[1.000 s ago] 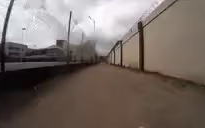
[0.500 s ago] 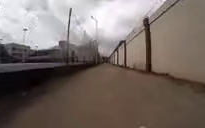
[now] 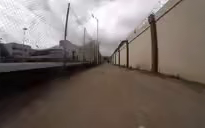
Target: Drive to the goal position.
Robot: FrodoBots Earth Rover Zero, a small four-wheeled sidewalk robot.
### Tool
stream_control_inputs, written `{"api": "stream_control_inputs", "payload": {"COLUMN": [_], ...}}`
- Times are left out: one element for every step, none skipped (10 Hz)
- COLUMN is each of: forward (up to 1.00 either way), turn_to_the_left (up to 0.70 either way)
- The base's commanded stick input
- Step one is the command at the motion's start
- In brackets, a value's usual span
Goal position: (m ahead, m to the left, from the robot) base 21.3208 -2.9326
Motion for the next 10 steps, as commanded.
{"api": "stream_control_inputs", "payload": {"forward": [1.0, 1.0, 1.0, 1.0, 1.0, 1.0, 1.0, 1.0, 1.0, 1.0], "turn_to_the_left": [-0.27, -0.12, 0.0, 0.0, 0.0, 0.0, 0.0, 0.0, 0.0, 0.0]}}
